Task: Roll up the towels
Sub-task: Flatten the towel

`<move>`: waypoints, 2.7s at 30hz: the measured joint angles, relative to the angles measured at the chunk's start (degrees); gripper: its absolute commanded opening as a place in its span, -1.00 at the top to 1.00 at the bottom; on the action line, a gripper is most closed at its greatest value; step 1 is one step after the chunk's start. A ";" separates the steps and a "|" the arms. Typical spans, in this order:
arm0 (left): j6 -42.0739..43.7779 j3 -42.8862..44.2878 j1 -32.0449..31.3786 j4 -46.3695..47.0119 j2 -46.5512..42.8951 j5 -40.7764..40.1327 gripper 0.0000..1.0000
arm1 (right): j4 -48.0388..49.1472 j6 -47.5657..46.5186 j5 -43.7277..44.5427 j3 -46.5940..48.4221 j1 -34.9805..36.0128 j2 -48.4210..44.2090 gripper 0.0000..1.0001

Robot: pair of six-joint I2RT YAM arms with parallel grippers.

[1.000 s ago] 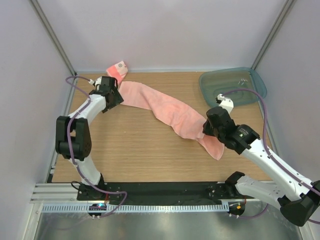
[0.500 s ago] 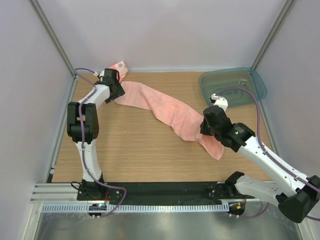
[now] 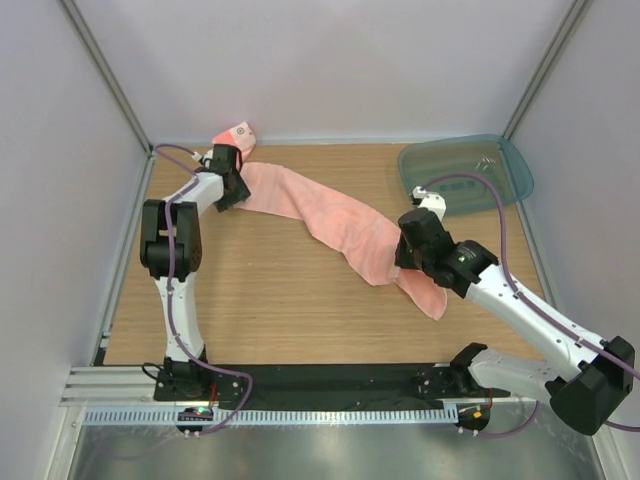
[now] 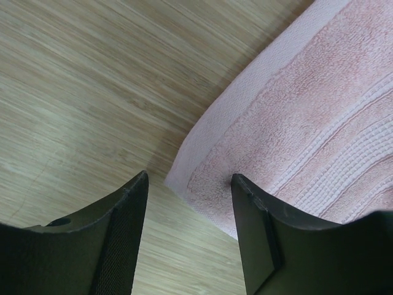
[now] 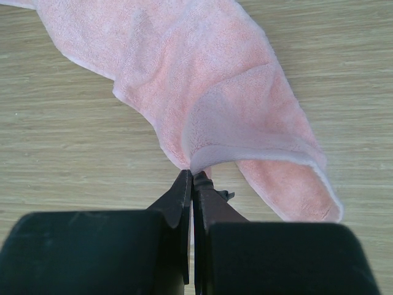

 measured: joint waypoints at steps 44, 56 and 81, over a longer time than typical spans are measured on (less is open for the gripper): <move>0.70 -21.66 0.85 -11.56 -39.41 -3.67 0.82 | -5.95 -4.87 1.84 9.07 -1.53 -5.33 0.98; 2.97 -24.28 0.85 -24.68 -65.61 -3.85 0.99 | -8.41 -5.01 -4.42 9.29 -1.53 -14.84 0.98; 10.97 2.12 17.29 -37.53 -30.56 -2.29 1.00 | -0.81 0.74 -33.16 22.88 -29.90 40.85 0.87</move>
